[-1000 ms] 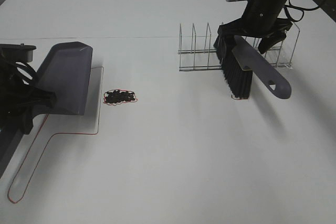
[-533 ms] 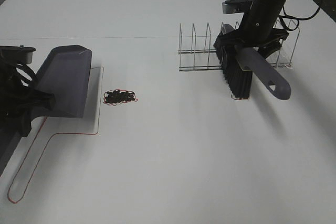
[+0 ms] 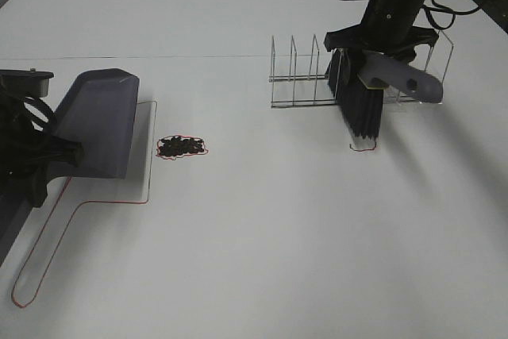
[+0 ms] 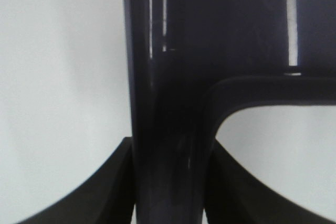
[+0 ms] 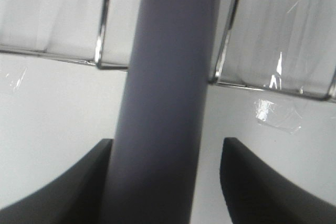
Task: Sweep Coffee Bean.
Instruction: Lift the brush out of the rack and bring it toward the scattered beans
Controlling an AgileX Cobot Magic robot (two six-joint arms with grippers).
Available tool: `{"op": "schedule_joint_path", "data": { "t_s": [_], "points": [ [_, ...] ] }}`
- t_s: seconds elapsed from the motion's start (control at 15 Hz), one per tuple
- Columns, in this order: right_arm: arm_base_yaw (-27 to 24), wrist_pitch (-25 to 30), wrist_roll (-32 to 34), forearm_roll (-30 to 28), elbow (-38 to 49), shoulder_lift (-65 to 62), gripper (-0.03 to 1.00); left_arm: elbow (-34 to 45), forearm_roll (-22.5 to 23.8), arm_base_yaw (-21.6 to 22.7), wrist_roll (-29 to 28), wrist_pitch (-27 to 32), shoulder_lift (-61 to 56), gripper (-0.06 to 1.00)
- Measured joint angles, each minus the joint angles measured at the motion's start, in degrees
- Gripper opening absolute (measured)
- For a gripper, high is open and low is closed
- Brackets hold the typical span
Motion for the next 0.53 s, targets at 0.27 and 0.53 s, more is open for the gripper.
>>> {"op": "schedule_joint_path", "data": {
  "t_s": [0.27, 0.53],
  "points": [
    [0.0, 2.75, 0.29, -0.06, -2.75, 0.0, 0.55, 0.0, 0.0, 0.0, 0.0, 0.0, 0.0, 0.33],
    [0.11, 3.04, 0.46, -0.57, -3.15, -3.44, 0.55, 0.0, 0.06, 0.0, 0.0, 0.0, 0.0, 0.33]
  ]
}}
